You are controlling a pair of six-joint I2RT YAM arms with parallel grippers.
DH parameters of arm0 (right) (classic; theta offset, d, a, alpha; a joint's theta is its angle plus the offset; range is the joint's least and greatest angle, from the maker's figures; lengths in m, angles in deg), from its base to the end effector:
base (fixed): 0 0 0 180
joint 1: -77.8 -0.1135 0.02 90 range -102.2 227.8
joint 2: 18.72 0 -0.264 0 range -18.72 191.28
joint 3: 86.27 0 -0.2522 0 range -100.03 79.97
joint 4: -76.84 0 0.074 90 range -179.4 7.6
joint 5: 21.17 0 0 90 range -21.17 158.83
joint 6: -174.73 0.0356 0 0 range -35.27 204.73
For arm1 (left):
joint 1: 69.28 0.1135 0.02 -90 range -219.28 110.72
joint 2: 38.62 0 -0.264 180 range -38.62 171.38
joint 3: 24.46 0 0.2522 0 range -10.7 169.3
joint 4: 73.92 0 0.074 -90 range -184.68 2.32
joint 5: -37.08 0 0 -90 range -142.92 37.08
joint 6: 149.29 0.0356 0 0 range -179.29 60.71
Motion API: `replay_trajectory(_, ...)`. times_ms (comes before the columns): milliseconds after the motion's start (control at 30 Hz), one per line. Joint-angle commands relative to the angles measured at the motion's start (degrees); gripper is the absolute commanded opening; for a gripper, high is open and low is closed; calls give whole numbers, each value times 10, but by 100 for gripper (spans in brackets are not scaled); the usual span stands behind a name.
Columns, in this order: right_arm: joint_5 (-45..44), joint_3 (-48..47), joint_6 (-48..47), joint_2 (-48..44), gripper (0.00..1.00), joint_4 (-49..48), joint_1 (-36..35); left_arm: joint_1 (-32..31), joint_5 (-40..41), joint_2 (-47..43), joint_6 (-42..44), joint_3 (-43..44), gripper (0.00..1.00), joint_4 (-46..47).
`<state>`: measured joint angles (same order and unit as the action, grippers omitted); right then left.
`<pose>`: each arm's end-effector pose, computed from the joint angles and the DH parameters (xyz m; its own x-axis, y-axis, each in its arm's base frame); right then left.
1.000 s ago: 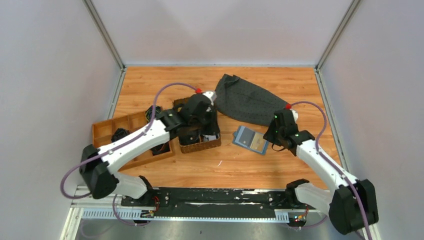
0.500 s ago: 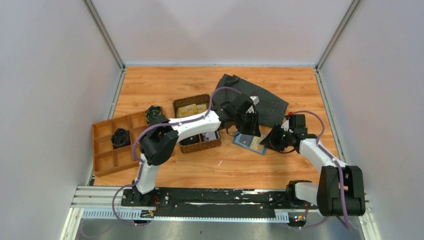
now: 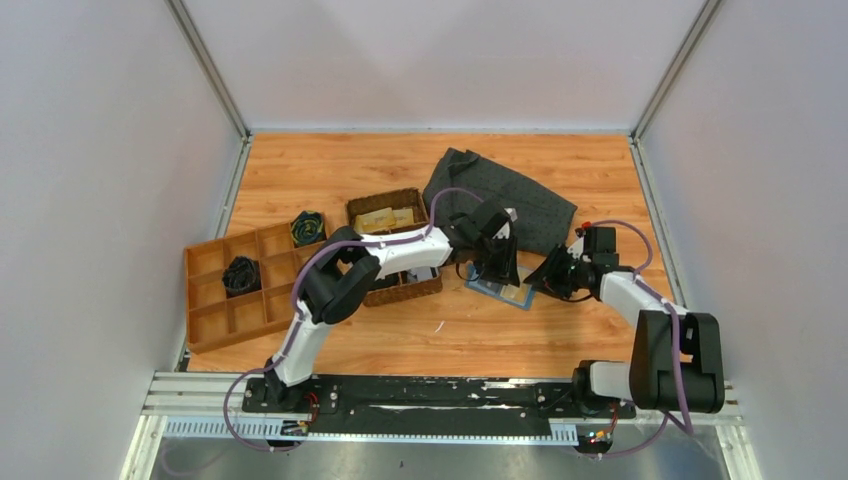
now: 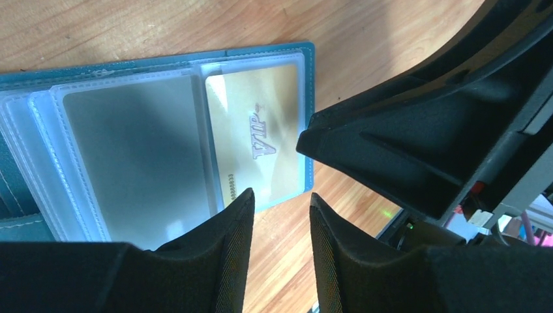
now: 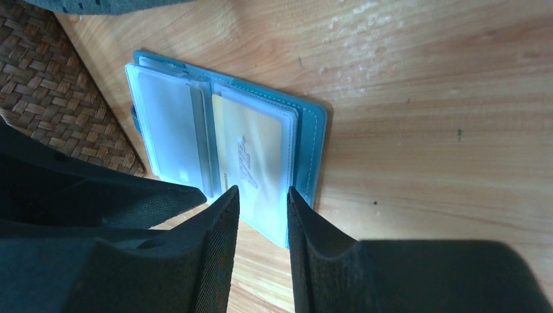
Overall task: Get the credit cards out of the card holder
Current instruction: Remove the credit card from the card holder.
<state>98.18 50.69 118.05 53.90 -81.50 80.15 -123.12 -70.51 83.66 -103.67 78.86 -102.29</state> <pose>0.2268 0.0082 0.1591 -0.7998 0.5120 -0.3132 0.2016 0.7207 0.6633 0.2702 -0.3880 0.1754 -0.9329 0.1466 -0.3290 0.3330 0.6990 -0.6329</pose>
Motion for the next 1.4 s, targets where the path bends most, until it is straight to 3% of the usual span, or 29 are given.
replay_trajectory(0,11,15,-3,20,35,-27,12,9,-5,19,0,-14,40,4)
replay_trajectory(367,48,36,18,12,27,-71,29,10,14,23,16,-27,37,-10)
replay_trajectory(667,121,54,50,-4,17,-154,31,8,63,-66,51,-25,37,-58)
replay_trajectory(833,47,36,25,-8,27,-73,31,18,163,-92,75,-12,39,-141)
replay_trajectory(967,0,35,9,-25,35,-30,31,37,135,-76,81,-21,41,-139)
replay_trajectory(1367,2,47,-7,-16,36,-23,31,37,79,-41,71,-42,39,-76)
